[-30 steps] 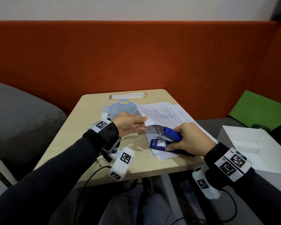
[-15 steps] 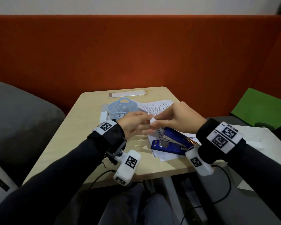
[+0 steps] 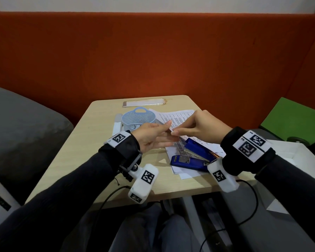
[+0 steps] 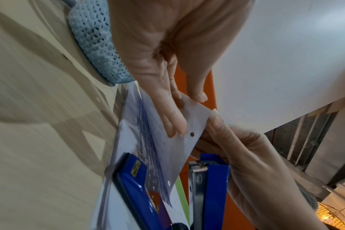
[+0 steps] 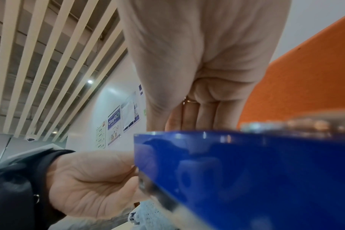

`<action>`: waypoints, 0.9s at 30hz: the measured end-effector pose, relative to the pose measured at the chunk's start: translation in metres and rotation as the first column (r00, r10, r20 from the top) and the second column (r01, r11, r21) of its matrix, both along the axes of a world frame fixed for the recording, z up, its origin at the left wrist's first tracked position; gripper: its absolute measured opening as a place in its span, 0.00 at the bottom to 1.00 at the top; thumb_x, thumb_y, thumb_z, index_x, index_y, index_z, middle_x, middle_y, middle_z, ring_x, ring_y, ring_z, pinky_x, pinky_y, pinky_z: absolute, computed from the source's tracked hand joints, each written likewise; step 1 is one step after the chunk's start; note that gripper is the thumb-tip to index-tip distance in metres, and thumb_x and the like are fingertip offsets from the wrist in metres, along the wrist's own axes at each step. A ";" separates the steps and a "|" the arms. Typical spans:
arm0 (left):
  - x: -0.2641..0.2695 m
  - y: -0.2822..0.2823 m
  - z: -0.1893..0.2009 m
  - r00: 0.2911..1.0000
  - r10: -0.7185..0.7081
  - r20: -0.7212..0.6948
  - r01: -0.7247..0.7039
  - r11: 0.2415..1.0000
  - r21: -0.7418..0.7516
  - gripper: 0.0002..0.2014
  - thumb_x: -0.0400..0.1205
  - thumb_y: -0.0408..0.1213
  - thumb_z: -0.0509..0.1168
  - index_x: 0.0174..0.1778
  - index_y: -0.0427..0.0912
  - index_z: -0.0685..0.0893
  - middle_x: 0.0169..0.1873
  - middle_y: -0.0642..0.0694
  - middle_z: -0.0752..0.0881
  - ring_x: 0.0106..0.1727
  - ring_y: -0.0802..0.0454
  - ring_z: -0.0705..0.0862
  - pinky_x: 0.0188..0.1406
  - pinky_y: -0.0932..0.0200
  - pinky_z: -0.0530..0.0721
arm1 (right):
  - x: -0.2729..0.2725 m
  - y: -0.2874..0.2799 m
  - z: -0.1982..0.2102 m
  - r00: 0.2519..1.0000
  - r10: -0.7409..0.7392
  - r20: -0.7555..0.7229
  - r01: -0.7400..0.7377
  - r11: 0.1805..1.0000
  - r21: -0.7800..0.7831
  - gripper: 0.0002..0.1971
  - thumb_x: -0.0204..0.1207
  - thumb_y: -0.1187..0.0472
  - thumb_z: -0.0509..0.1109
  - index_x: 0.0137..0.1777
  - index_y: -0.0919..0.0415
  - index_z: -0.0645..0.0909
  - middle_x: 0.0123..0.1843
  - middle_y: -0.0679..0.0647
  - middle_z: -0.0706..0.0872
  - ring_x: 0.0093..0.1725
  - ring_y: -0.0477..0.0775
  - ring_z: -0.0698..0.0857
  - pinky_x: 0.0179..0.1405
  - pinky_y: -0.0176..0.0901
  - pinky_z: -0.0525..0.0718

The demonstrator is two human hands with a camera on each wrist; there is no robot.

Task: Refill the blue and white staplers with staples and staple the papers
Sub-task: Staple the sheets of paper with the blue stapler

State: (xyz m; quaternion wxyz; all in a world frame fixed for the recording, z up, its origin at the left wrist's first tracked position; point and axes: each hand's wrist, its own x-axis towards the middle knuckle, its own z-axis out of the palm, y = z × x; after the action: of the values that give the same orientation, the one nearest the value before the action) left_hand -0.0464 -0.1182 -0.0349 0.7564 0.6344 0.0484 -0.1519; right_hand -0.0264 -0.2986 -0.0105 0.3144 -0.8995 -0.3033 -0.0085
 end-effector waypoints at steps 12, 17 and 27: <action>-0.006 0.002 -0.009 0.999 0.017 0.038 -0.013 0.997 -0.080 0.28 0.78 0.32 0.71 0.72 0.29 0.71 0.55 0.34 0.89 0.46 0.49 0.92 0.33 0.60 0.89 | 0.006 -0.005 -0.012 1.000 0.004 -0.010 -0.003 0.999 0.037 0.13 0.73 0.54 0.77 0.55 0.56 0.92 0.51 0.49 0.93 0.48 0.34 0.88 0.45 0.27 0.83; -0.004 0.004 -0.010 0.998 -0.007 0.065 0.012 0.997 -0.072 0.13 0.79 0.31 0.69 0.59 0.35 0.81 0.49 0.39 0.91 0.46 0.51 0.92 0.37 0.59 0.91 | 0.009 -0.006 -0.011 1.000 -0.002 -0.026 0.004 0.998 0.066 0.13 0.72 0.53 0.78 0.55 0.56 0.92 0.49 0.45 0.93 0.40 0.26 0.86 0.38 0.22 0.80; -0.004 0.007 -0.011 0.998 -0.003 0.058 0.006 0.999 -0.050 0.21 0.79 0.30 0.70 0.68 0.32 0.79 0.58 0.38 0.89 0.58 0.48 0.89 0.37 0.57 0.91 | 0.012 -0.004 -0.012 1.000 -0.017 -0.014 0.017 0.999 0.050 0.15 0.70 0.52 0.80 0.55 0.56 0.92 0.51 0.48 0.93 0.48 0.34 0.88 0.42 0.22 0.80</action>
State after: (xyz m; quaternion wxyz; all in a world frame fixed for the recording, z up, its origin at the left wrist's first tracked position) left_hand -0.0503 -0.1109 -0.0461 0.7727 0.6196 0.0212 -0.1363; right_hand -0.0147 -0.3030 -0.0230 0.3388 -0.8939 -0.2932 -0.0126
